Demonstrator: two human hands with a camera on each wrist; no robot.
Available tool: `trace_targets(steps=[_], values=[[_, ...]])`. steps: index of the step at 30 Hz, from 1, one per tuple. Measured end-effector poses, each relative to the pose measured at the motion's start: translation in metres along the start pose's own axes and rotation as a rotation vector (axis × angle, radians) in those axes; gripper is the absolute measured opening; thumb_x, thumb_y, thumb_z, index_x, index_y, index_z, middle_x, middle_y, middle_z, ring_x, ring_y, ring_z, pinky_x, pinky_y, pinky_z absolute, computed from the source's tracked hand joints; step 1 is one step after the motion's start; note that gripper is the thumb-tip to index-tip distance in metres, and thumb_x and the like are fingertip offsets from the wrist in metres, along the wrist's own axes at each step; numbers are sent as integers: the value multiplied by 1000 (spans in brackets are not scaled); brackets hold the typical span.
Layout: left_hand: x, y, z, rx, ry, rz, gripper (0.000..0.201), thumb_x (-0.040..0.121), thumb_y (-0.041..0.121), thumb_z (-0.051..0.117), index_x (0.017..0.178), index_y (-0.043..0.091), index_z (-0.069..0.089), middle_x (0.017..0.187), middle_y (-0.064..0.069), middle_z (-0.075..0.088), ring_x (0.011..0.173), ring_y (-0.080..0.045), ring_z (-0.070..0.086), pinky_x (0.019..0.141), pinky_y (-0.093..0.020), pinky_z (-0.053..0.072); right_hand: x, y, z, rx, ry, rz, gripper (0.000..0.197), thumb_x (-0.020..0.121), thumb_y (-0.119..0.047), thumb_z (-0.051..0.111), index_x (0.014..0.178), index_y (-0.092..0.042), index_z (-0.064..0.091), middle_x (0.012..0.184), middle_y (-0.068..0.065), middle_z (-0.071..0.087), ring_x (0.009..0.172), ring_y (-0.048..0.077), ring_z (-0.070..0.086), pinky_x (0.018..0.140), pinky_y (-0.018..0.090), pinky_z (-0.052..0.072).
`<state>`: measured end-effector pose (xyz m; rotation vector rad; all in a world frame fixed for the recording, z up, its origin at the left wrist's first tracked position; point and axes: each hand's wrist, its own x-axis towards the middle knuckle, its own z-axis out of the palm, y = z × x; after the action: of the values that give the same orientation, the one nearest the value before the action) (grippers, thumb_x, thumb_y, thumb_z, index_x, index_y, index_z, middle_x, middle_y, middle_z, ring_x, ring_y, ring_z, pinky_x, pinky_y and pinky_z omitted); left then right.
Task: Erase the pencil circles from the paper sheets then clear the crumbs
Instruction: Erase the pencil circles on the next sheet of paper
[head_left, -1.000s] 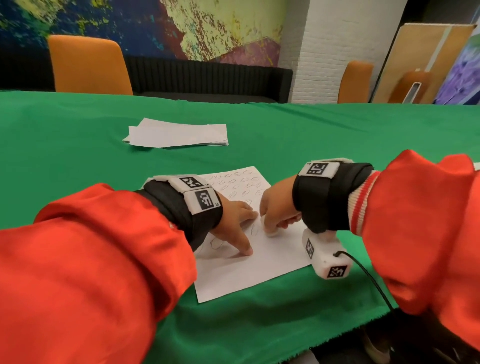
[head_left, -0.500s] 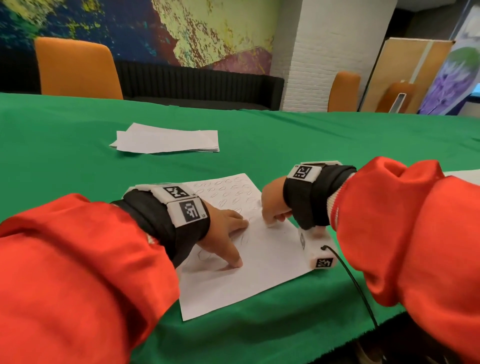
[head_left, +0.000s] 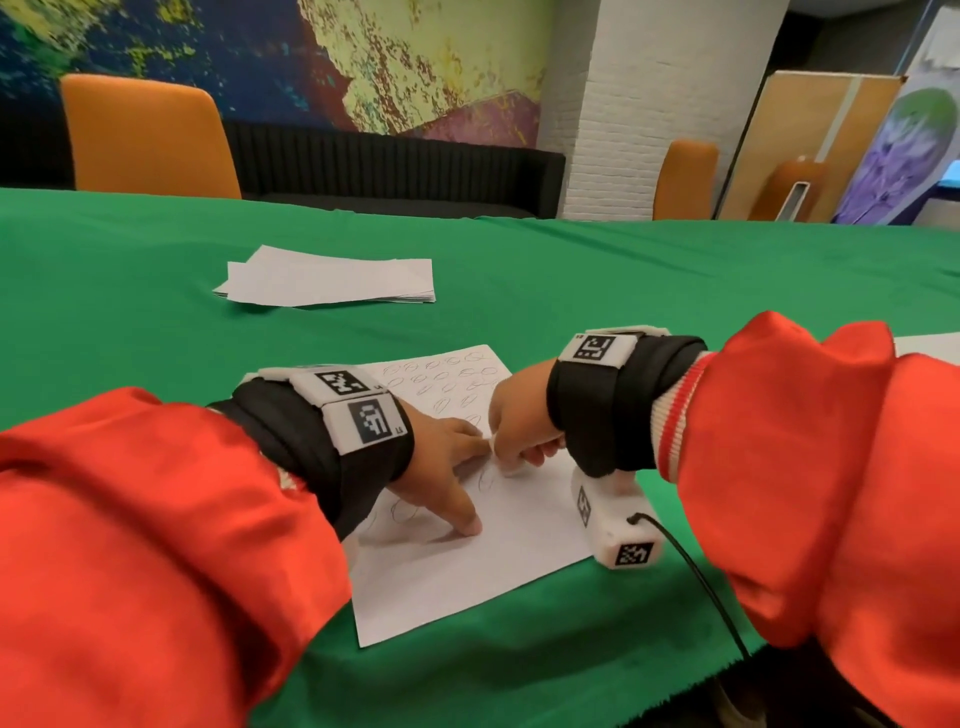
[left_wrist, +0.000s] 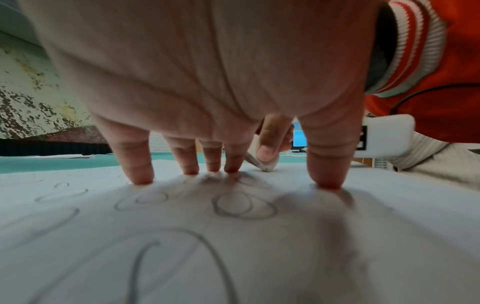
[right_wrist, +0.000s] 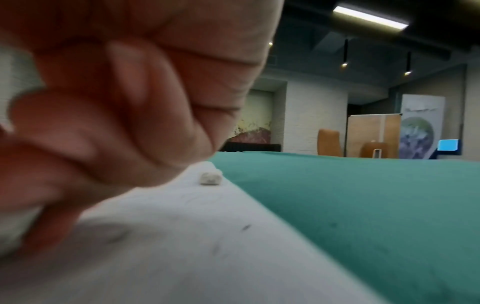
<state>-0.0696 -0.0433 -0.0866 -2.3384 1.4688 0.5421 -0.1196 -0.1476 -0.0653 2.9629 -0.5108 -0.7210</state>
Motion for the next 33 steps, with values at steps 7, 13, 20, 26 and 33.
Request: trace_targets(steps=[7, 13, 20, 26, 33], values=[[-1, 1, -1, 13, 10, -1, 85, 88, 56, 52, 153, 27, 4, 158, 12, 1, 144, -14, 14, 113, -36, 17, 1, 3, -1, -46, 34, -19, 14, 87, -15, 53, 75, -13, 60, 59, -6, 55, 48, 5, 46, 33, 7, 35], [-1, 2, -2, 27, 11, -1, 84, 89, 55, 51, 152, 26, 3, 158, 11, 0, 145, -14, 12, 114, -37, 15, 1, 7, -2, -17, 23, 9, 15, 87, -14, 54, 93, -10, 67, 61, -5, 57, 49, 6, 48, 39, 10, 38], [-1, 3, 0, 8, 17, -21, 84, 89, 55, 51, 152, 27, 4, 158, 11, 1, 144, -14, 14, 113, -35, 17, -1, 9, 1, -42, 61, 4, 14, 85, -17, 55, 88, -12, 68, 59, -7, 57, 48, 5, 48, 38, 9, 36], [-1, 4, -1, 13, 34, -13, 83, 90, 52, 51, 152, 25, 4, 158, 10, 2, 144, -13, 11, 114, -34, 15, 1, 17, 9, 36, 102, 5, 11, 80, -17, 56, 71, -15, 61, 58, -6, 56, 52, 10, 48, 49, 17, 37], [1, 4, -1, 10, 39, -17, 83, 89, 53, 51, 152, 24, 5, 158, 8, 4, 144, -13, 12, 114, -33, 15, 2, 25, 14, 85, 159, 0, 14, 80, -18, 55, 66, -17, 56, 59, -5, 55, 56, 12, 47, 51, 19, 34]])
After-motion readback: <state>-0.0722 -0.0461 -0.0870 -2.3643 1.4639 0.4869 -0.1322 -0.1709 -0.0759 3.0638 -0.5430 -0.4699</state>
